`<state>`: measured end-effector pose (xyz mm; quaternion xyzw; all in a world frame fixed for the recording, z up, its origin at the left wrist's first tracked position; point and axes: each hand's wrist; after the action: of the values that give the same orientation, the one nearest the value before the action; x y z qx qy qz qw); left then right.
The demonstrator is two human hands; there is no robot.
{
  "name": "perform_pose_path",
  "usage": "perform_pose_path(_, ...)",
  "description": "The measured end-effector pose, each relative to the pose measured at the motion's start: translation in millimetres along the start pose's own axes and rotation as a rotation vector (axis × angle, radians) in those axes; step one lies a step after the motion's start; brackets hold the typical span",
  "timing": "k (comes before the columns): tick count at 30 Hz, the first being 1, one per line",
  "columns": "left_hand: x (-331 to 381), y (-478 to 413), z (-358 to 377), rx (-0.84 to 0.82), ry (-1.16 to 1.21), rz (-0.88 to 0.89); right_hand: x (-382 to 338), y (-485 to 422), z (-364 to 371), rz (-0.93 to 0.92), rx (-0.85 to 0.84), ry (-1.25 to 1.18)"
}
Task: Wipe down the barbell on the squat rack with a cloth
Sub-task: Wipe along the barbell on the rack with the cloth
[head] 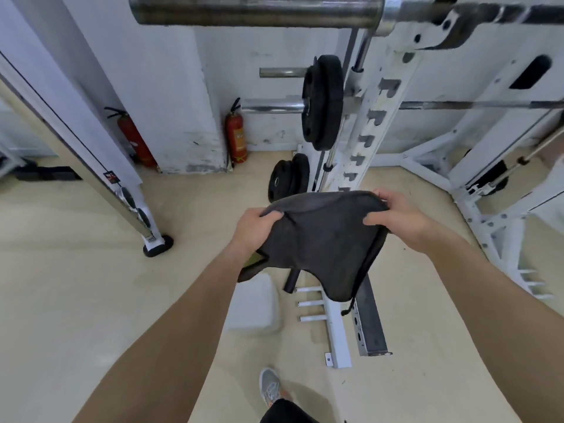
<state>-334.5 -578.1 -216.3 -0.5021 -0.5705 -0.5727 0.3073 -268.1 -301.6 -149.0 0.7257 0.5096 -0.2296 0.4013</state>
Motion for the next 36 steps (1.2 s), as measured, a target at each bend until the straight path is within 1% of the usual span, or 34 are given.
perform_pose_path(3,53.3,15.7,36.2,-0.051,0.098,0.070,44.6,24.7,-26.0,0.118,-0.005,0.199)
perform_pose_path(5,86.3,29.1,67.1,-0.118,0.088,0.133,76.9,42.1,-37.0,0.183,0.013,0.289)
perform_pose_path(7,113.8,45.4,104.5,-0.173,0.086,0.197,109.2,58.6,-46.8,0.203,0.066,0.337)
perform_pose_path(9,138.2,66.1,145.8,-0.233,0.117,0.215,133.5,80.1,-56.3,0.223,0.139,0.336)
perform_pose_path(13,176.0,109.8,232.5,-0.326,0.179,0.223,186.4,124.8,-82.6,0.307,0.191,0.170)
perform_pose_path(15,189.9,128.7,274.5,-0.324,0.266,0.203,221.8,149.2,-99.0,0.330,0.179,0.074)
perform_pose_path(17,201.0,142.4,311.8,-0.306,0.298,0.196,248.3,178.5,-120.5,0.357,0.188,-0.021)
perform_pose_path(20,217.3,154.5,351.2,-0.280,0.294,0.172,267.4,212.8,-162.6,0.368,0.313,-0.285)
perform_pose_path(23,230.0,157.4,375.6,-0.235,0.283,0.134,272.0,224.6,-211.3,0.356,0.466,-0.538)
perform_pose_path(27,245.1,149.5,399.6,-0.176,0.214,0.127,264.9,212.6,-276.8,0.349,0.648,-0.733)
perform_pose_path(29,253.3,141.6,409.5,-0.150,0.154,0.134,255.2,203.2,-308.8,0.327,0.718,-0.766)
perform_pose_path(32,267.1,122.1,421.7,-0.091,0.112,0.153,244.7,183.9,-351.3,0.255,0.788,-0.694)
perform_pose_path(36,292.0,80.7,433.0,-0.044,0.111,0.182,232.3,142.7,-401.1,0.164,0.814,-0.609)
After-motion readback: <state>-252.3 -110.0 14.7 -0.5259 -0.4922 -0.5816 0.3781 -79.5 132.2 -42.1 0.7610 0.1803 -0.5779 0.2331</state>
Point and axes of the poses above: each hand's wrist, its own y-axis away from the middle knuckle, its own z-axis out of the palm, x = y × z, and after that the axes turned 11 degrees about y, right-handed
